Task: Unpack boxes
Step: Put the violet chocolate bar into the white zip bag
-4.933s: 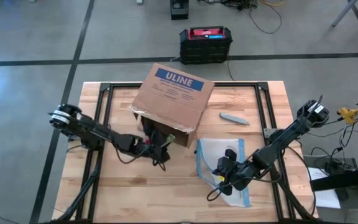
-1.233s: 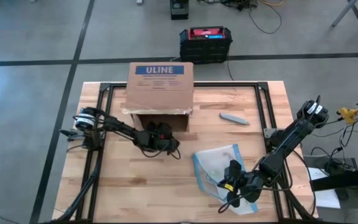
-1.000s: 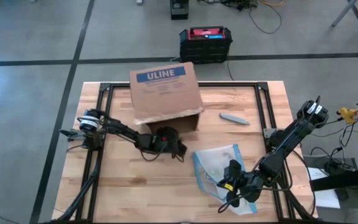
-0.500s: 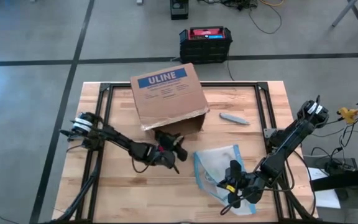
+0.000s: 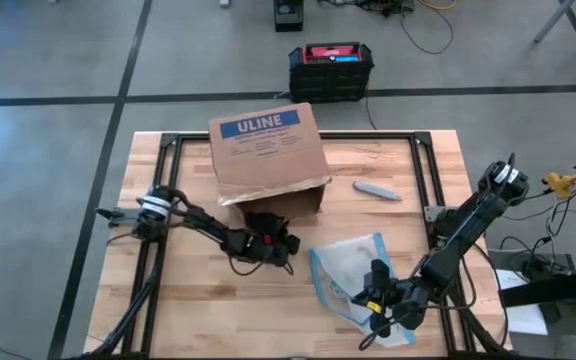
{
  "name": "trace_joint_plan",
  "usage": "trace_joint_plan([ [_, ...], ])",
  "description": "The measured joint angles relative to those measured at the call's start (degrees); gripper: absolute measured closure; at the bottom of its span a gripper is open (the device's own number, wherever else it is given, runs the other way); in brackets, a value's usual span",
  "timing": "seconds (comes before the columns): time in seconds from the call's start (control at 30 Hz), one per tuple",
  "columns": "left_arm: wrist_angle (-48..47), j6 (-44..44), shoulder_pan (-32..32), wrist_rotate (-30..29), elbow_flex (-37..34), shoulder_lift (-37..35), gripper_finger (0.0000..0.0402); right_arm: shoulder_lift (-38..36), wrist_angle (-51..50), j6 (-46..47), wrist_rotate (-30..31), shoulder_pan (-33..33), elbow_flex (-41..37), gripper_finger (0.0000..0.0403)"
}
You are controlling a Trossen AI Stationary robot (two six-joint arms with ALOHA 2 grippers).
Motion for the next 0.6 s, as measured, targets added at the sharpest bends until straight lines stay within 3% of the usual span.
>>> trace_joint_plan([
  [0.17, -0.5, -8.2, -12.1, -0.8, 1.0, -0.3, 0.0339, 0.0, 0.2, 0.4, 0.2, 0.6, 0.0, 0.0403],
  [0.33, -2.1, -14.8, -16.2, -13.7, 3.2, 0.0, 0.0339, -0.1, 0.0, 0.4, 0.1, 0.6, 0.0, 0.0403],
  [0.47, -1.6, -3.9, -14.4, -18.1, 6.9, 0.0, 0.0339, -0.2, -0.1, 0.4, 0.1, 0.6, 0.0, 0.0403],
  [0.6, -1.6, 5.6, -8.3, -19.2, 9.9, 0.8, 0.0339, -0.6, -0.6, -0.1, 1.6, 0.6, 0.0, 0.0403],
])
